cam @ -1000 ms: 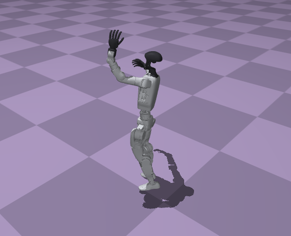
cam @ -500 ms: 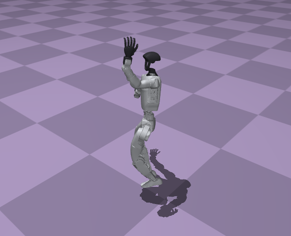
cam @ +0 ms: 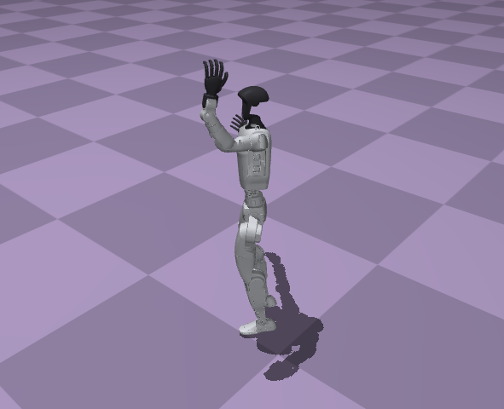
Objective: Dance
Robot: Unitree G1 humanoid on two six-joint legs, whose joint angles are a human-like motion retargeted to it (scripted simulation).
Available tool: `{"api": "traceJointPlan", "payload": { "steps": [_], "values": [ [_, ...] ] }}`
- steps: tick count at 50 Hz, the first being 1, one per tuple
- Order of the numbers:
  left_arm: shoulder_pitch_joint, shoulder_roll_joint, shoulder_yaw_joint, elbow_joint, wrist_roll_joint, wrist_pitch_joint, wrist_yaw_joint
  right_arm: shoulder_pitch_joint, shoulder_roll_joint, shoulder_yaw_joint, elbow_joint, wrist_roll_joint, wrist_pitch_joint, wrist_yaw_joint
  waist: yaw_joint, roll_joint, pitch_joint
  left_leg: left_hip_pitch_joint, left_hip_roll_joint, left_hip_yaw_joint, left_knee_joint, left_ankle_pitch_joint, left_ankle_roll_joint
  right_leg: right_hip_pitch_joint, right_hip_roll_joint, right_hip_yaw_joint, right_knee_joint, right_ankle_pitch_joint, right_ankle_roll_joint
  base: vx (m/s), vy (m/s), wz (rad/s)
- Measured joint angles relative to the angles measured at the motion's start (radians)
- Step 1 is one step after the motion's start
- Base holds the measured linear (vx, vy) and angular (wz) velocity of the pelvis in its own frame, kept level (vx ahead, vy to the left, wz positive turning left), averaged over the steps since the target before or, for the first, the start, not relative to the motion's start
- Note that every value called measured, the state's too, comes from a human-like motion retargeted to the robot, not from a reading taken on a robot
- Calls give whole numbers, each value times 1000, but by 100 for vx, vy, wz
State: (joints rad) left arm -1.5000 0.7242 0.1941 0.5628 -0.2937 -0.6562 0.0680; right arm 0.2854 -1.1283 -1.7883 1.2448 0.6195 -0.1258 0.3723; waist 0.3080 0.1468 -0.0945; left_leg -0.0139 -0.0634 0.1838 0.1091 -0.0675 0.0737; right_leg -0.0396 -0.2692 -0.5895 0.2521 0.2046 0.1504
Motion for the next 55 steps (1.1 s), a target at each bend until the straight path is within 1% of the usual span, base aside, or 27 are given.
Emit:
{"api": "traceJointPlan", "payload": {
  "steps": [3, 7, 10, 13, 15, 17, 18, 21, 24, 27, 30, 33, 35, 38, 40, 41, 42, 45, 46, 47, 48, 49, 50, 51, 52, 53, 55],
  "values": [
    [36, 12, 11, -42, 144, -18, 82, 31, -28, 65, -113, -215, -14, -138, -55, 16, 18, 1, -3, -40, -37, 27, -4, 24, 11, -11, -52, 1, 24, -10, -10, 72],
    [125, -21, 40, -140, 434, -30, 254, 55, -1, 122, -242, -505, -140, -398, -63, 11, 55, 11, -17, -68, -54, 37, -17, 31, 10, 11, -61, -10, 31, -6, -9, 23],
    [226, -101, 66, -244, 608, -48, 390, 46, 33, 165, -294, -698, -273, -744, -60, 5, 71, -8, -18, -89, -26, 31, -28, 6, 0, 60, -15, -15, 35, -7, -9, 29],
    [347, -205, 95, -322, 700, -92, 466, 5, 73, 234, -300, -895, -430, -1188, -85, -4, 78, -42, -12, -122, 20, 17, -32, -33, -2, 131, 64, -26, 32, -5, -17, 54],
    [431, -283, 112, -340, 728, -126, 502, -26, 106, 279, -296, -985, -488, -1468, -106, -10, 81, -60, -8, -145, 44, 9, -29, -65, 5, 204, 121, -37, 23, -4, -20, 61],
    [523, -373, 125, -327, 753, -165, 528, -77, 153, 331, -289, -1009, -466, -1573, -127, -19, 78, -78, -1, -169, 65, 1, -28, -113, 25, 325, 187, -50, 19, -4, -21, 68],
    [575, -414, 129, -313, 758, -183, 543, -106, 181, 349, -284, -1016, -454, -1581, -142, -22, 75, -87, 4, -186, 74, -2, -28, -138, 38, 391, 220, -60, 12, -3, -23, 83],
    [746, -531, 128, -233, 787, -206, 606, -157, 267, 389, -237, -1011, -470, -1575, -197, -35, 67, -102, 19, -240, 92, -6, -36, -183, 124, 634, 274, -124, -13, -2, -26, 98],
    [902, -652, 155, -93, 791, -207, 653, -190, 359, 418, -170, -962, -476, -1564, -235, -54, 64, -110, 33, -268, 106, -8, -49, -174, 169, 781, 260, -233, 15, -5, -26, 79],
    [1020, -760, 211, 64, 751, -209, 688, -232, 466, 423, -94, -891, -491, -1543, -254, -75, 73, -113, 52, -284, 112, -5, -66, -149, 170, 820, 203, -261, 6, -21, -31, 56],
    [1109, -841, 315, 215, 689, -204, 705, -250, 584, 438, -6, -805, -503, -1456, -265, -109, 85, -125, 73, -296, 122, 1, -89, -127, 160, 799, 173, -317, 97, -31, -37, 51],
    [1147, -839, 423, 428, 631, -160, 739, -292, 730, 459, 50, -596, -499, -1351, -284, -139, 92, -156, 103, -323, 134, 24, -103, -106, 163, 703, 119, -397, 63, -44, -40, 66],
    [1168, -795, 473, 588, 593, -128, 705, -329, 833, 457, 88, -435, -496, -1224, -274, -169, 101, -176, 122, -313, 140, 47, -105, -90, 174, 683, 73, -415, 58, -56, -43, 47],
    [1184, -701, 464, 822, 463, -53, 591, -362, 970, 476, 162, -153, -432, -923, -258, -197, 126, -251, 149, -273, 203, 97, -62, -109, 184, 632, 44, -408, 28, -61, -38, 89],
    [1188, -678, 464, 926, 360, 26, 507, -391, 1056, 499, 195, -6, -346, -752, -264, -211, 136, -314, 196, -115, 275, 94, -29, -113, 183, 574, 9, -401, 7, -69, -32, 145],
    [1186, -678, 473, 954, 306, 70, 481, -406, 1093, 518, 208, 47, -304, -685, -272, -222, 143, -347, 181, -75, 330, 45, 46, -114, 173, 548, -3, -395, 2, -62, -23, 149],
    [1185, -680, 481, 981, 252, 106, 450, -419, 1127, 542, 220, 98, -265, -615, -274, -227, 151, -373, 153, -70, 373, 8, 86, -115, 169, 527, -13, -387, -1, -52, -13, 115],
    [1185, -708, 483, 1038, 83, 141, 343, -449, 1201, 649, 254, 203, -182, -431, -238, -204, 166, -394, -36, -245, 406, 9, -38, -123, 198, 503, -27, -358, 0, -45, -6, 51],
    [1183, -727, 477, 1041, 26, 144, 320, -461, 1218, 683, 264, 216, -159, -386, -221, -194, 167, -382, -86, -274, 379, 38, -94, -127, 213, 502, -28, -348, 5, -38, -1, 22],
    [1181, -746, 469, 1046, -30, 145, 297, -473, 1232, 719, 273, 229, -134, -346, -206, -185, 169, -370, -131, -293, 352, 67, -121, -130, 225, 500, -29, -337, 11, -36, 1, 22],
    [1178, -765, 454, 1053, -84, 144, 276, -489, 1241, 761, 281, 242, -104, -314, -195, -179, 175, -357, -164, -292, 322, 96, -90, -131, 229, 497, -29, -323, 20, -37, 1, 34],
    [1176, -786, 439, 1059, -132, 145, 257, -504, 1245, 800, 291, 248, -76, -287, -186, -182, 181, -350, -198, -287, 296, 117, 4, -131, 223, 501, -29, -307, 34, -38, 1, 44],
    [1173, -806, 423, 1063, -177, 148, 240, -519, 1248, 837, 303, 250, -49, -262, -179, -189, 188, -346, -232, -280, 273, 134, 131, -129, 213, 507, -28, -288, 51, -35, 1, 56],
    [1164, -826, 406, 1066, -230, 151, 220, -535, 1244, 875, 320, 251, -29, -226, -183, -181, 190, -317, -186, -214, 238, 97, 137, -136, 222, 512, -14, -279, 70, -32, -4, 57],
    [1153, -840, 389, 1069, -281, 152, 200, -556, 1238, 917, 337, 256, -9, -192, -186, -171, 191, -299, -145, -189, 216, 65, 120, -143, 246, 520, 0, -265, 88, -29, -24, 36],
    [1141, -844, 374, 1074, -328, 151, 180, -584, 1229, 971, 355, 267, 10, -162, -186, -158, 194, -304, -117, -246, 218, 44, 57, -152, 303, 535, 12, -240, 106, -29, -42, -2],
    [1107, -846, 367, 1074, -416, 168, 139, -647, 1198, 1106, 398, 282, 40, -101, -200, -146, 201, -327, -69, -352, 236, 28, -32, -189, 387, 576, 90, -259, 111, -27, -50, -34]
  ]
}}
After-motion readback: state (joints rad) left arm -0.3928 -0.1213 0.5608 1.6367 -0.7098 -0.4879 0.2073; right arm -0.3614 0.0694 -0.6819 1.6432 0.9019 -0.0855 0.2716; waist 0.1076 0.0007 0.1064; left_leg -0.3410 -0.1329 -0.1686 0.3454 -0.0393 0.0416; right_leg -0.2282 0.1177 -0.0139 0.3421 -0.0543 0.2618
